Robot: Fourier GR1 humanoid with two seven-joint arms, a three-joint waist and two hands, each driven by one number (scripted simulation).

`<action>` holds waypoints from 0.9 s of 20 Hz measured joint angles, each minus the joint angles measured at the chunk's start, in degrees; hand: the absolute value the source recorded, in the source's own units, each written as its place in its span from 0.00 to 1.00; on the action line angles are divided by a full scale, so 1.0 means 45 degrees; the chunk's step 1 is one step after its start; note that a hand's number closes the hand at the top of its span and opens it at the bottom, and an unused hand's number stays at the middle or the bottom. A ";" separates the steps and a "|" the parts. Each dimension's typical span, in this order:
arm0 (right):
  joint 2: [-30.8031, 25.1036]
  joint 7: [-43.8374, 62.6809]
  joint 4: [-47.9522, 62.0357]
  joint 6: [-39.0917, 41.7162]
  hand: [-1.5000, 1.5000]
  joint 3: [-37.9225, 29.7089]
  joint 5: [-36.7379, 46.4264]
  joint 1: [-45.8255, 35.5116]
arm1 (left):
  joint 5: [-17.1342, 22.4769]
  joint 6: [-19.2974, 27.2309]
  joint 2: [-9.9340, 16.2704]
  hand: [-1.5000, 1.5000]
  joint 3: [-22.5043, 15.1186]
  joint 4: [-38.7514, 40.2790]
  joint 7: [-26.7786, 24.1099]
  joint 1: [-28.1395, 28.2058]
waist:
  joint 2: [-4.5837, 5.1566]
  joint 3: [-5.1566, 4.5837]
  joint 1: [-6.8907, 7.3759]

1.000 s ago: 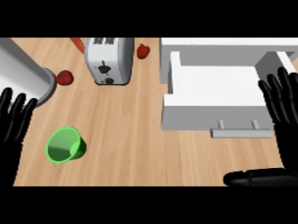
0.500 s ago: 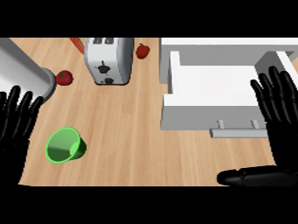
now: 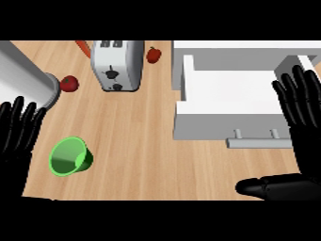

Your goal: Pick up the cup, place it into the drawer and close the drawer

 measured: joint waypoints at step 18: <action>-0.0075 0.0126 -0.0147 0.0155 0.00 -0.0262 -0.0208 -0.0020 | -0.0815 -0.0747 0.0155 0.00 0.1126 0.3411 -0.2388 0.0800 | 0.0007 0.0001 -0.0004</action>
